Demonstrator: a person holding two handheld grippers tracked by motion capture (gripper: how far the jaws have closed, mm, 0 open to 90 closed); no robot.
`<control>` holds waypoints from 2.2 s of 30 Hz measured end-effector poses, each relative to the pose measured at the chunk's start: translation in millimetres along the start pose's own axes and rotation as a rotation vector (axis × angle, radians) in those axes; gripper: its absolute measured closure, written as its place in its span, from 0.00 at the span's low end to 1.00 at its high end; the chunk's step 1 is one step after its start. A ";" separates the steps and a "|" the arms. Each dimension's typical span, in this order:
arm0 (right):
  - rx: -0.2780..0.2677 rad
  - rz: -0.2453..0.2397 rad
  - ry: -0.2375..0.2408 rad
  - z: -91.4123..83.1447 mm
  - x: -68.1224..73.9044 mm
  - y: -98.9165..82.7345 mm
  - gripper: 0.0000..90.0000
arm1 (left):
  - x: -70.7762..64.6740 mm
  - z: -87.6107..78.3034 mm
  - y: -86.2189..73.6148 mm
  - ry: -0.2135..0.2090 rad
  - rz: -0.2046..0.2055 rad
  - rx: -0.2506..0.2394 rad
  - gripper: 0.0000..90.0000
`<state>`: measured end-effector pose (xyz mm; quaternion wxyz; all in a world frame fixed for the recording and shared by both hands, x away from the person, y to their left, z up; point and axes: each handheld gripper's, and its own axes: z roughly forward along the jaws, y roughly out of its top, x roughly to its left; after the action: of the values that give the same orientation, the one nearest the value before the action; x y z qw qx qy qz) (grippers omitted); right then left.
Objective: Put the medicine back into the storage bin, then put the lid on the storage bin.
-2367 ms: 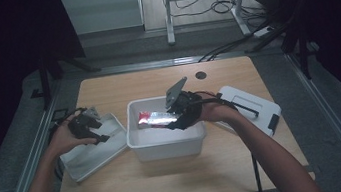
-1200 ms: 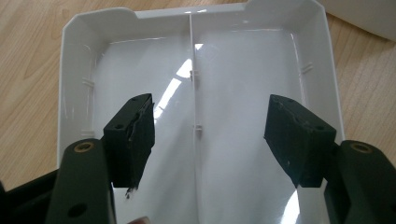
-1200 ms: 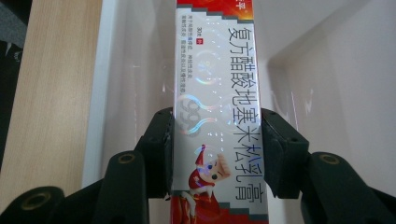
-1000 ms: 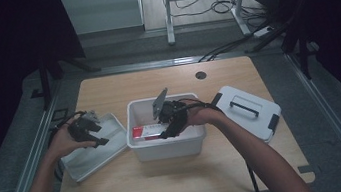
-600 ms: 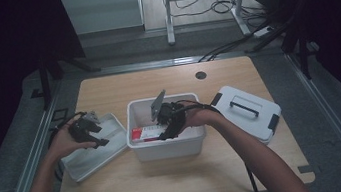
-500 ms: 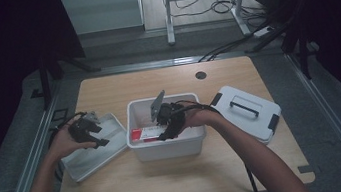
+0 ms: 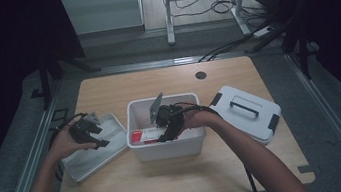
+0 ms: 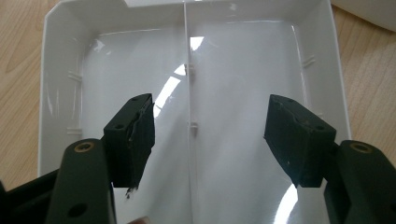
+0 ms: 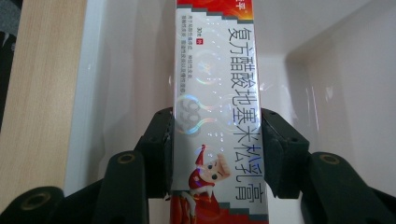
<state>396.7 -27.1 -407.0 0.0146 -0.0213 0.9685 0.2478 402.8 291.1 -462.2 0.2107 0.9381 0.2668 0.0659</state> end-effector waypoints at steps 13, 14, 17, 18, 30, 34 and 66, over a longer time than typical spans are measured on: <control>0.022 0.056 -0.004 0.9 -4.7 -4.9 0.34 | 0.4 1.4 -1.2 -0.003 0.000 0.007 0.37; 0.016 0.060 -0.012 -1.0 -5.1 -5.2 0.34 | 0.4 1.4 -1.3 -0.002 0.000 0.007 0.37; -0.009 0.082 -0.031 -7.9 -6.1 -6.7 0.34 | 0.1 1.0 -1.2 -0.003 0.000 0.005 0.37; -0.020 0.087 -0.046 -11.2 -6.7 -7.3 0.34 | 0.0 1.0 -1.1 -0.003 0.000 0.005 0.37; -0.179 0.155 -0.123 -50.3 1.2 -16.6 0.38 | 0.4 -4.2 -1.9 0.010 -0.003 0.005 0.37; -0.193 0.163 -0.132 -58.7 6.5 -20.2 0.38 | 0.9 -5.5 -2.5 0.013 -0.012 0.014 0.39; -0.224 0.188 -0.186 -76.9 21.6 -41.0 0.40 | 21.7 11.1 -8.0 -0.109 -0.067 0.168 0.99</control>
<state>375.7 -100.8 -360.1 0.0785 0.0908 0.9270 0.3553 420.0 304.7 -475.4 0.1475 0.9453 0.2906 -0.0151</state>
